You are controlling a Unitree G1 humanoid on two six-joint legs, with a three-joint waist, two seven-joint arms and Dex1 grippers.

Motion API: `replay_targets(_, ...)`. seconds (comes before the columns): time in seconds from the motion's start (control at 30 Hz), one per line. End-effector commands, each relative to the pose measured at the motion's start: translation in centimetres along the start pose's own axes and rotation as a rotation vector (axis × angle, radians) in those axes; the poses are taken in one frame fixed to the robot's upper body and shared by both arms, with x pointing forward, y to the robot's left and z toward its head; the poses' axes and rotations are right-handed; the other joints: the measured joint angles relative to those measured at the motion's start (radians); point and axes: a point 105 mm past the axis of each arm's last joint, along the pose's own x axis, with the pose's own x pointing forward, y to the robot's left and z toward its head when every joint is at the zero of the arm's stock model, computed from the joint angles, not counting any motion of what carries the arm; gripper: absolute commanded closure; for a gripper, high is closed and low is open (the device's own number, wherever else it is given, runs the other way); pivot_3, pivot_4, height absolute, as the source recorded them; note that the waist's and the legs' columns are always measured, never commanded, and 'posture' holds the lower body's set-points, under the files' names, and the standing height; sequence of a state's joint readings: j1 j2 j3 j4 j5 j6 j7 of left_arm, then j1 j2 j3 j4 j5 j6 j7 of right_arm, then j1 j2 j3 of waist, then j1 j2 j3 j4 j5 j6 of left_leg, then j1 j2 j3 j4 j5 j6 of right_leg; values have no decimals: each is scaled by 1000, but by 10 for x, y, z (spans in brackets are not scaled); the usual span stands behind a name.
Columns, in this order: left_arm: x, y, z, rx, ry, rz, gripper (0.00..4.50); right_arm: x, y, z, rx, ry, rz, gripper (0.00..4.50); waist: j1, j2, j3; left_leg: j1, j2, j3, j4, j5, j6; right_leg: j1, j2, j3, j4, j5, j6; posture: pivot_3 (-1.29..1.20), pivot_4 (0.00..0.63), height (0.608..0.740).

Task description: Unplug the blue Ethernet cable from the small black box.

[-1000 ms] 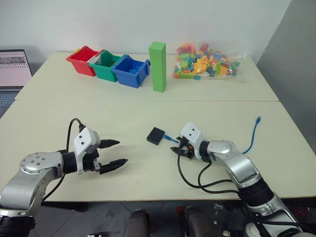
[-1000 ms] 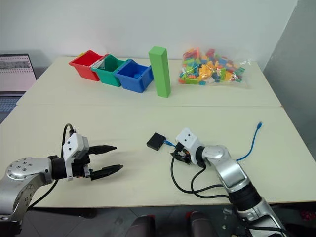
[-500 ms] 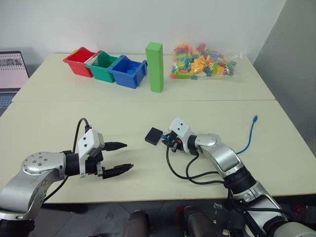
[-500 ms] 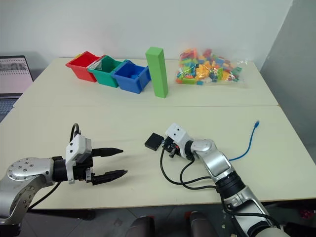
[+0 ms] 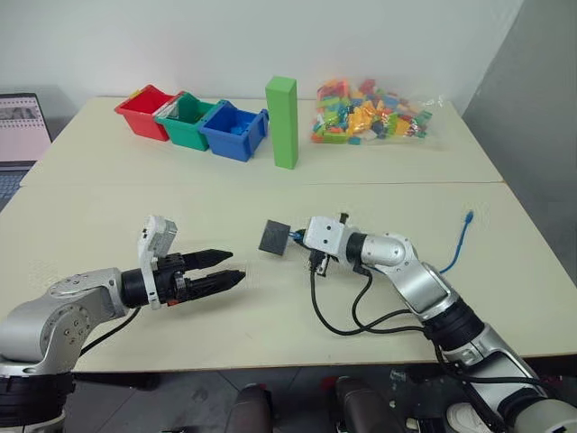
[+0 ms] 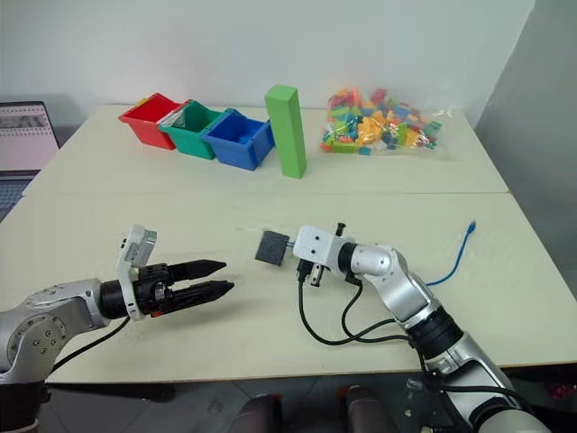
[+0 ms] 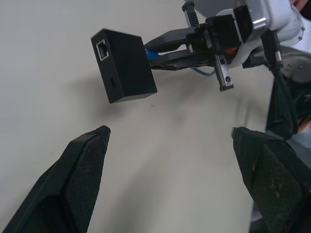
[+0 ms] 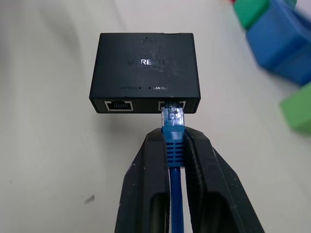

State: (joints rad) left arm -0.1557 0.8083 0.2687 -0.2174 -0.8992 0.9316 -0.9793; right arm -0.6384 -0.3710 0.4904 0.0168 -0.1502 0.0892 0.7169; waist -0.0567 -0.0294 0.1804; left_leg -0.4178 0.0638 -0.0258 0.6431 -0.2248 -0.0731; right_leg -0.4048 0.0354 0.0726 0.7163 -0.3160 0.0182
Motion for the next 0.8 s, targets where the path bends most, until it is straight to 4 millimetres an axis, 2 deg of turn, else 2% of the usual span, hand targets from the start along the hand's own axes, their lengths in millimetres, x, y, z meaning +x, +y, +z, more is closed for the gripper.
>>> replay_targets(0.03,5,-8,10,-73,-46,-53,249,-8,0,54,-264,-218,53,4357,0,0,0,0,0,0,0,0,0,0,0,0,0,0,0,0,150,740)
replay_targets(0.37,15,-15,17,-104,-43,-101,249,-13,5,66,-346,-276,88,4357,3,-1,0,0,0,-1,1,0,0,1,-1,0,1,3,-5,0,150,740)
replay_targets(0.47,13,-16,17,-110,-43,-108,716,-13,4,66,-344,-273,84,4357,3,-1,0,0,0,-1,1,0,0,1,-1,0,1,3,-5,0,150,740)
replay_targets(0.8,6,-17,16,-131,-37,-121,2828,-15,1,64,-355,-269,68,4357,4,-1,0,0,0,-1,1,0,0,1,-1,0,1,3,-5,0,150,740)
